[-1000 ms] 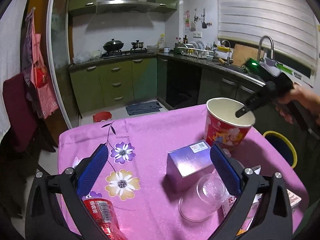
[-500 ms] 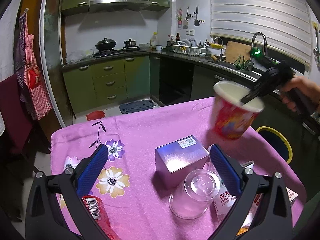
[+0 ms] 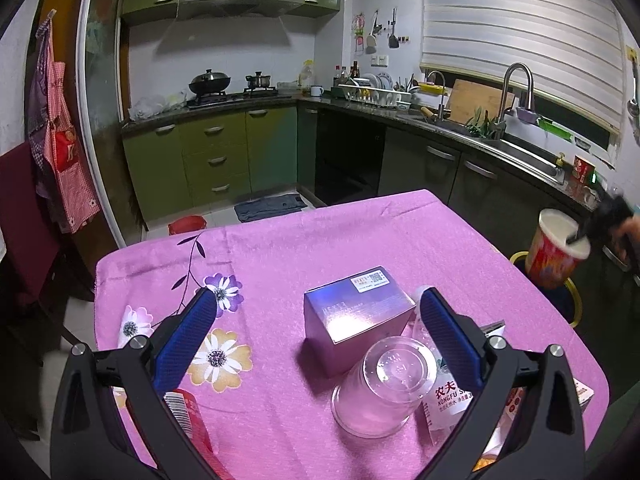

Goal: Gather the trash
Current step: 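Carry the paper bucket to the yellow-rimmed bin and release it, then grasp the red Coca-Cola can with the left gripper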

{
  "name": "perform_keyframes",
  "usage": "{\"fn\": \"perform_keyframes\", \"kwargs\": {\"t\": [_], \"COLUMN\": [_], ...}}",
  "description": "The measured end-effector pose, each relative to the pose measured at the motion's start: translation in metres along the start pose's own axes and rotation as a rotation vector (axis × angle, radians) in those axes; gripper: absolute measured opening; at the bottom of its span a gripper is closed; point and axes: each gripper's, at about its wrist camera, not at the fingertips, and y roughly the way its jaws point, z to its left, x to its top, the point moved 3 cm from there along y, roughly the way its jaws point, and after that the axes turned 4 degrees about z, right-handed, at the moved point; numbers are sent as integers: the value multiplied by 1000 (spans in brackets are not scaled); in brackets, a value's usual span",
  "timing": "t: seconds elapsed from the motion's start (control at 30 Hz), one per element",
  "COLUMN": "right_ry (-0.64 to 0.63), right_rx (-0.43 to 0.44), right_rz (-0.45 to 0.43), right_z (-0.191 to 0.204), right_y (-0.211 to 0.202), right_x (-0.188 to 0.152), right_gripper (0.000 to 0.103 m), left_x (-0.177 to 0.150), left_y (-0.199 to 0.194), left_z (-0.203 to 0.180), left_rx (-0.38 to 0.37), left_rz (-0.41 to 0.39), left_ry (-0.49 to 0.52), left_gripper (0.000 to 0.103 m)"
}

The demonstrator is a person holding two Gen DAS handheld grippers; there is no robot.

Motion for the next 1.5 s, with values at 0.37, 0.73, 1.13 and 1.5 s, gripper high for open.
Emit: {"fn": "perform_keyframes", "kwargs": {"t": [0.37, 0.73, 1.13, 1.5], "right_ry": [49, -10, -74, -119], "right_rx": [-3, -32, 40, 84], "right_rz": [123, 40, 17, 24], "right_z": [-14, -8, 17, 40], "right_y": [109, 60, 30, 40], "right_x": [-10, -31, -36, -34], "right_gripper": [9, 35, 36, 36], "left_x": [-2, -5, -22, -66], "left_y": [7, 4, -40, 6], "left_z": [-1, -10, 57, 126], "left_rx": [7, -1, 187, 125], "left_rz": [24, 63, 226, 633], "left_ry": [-2, 41, -127, -345], "left_gripper": [97, 97, 97, 97]}}
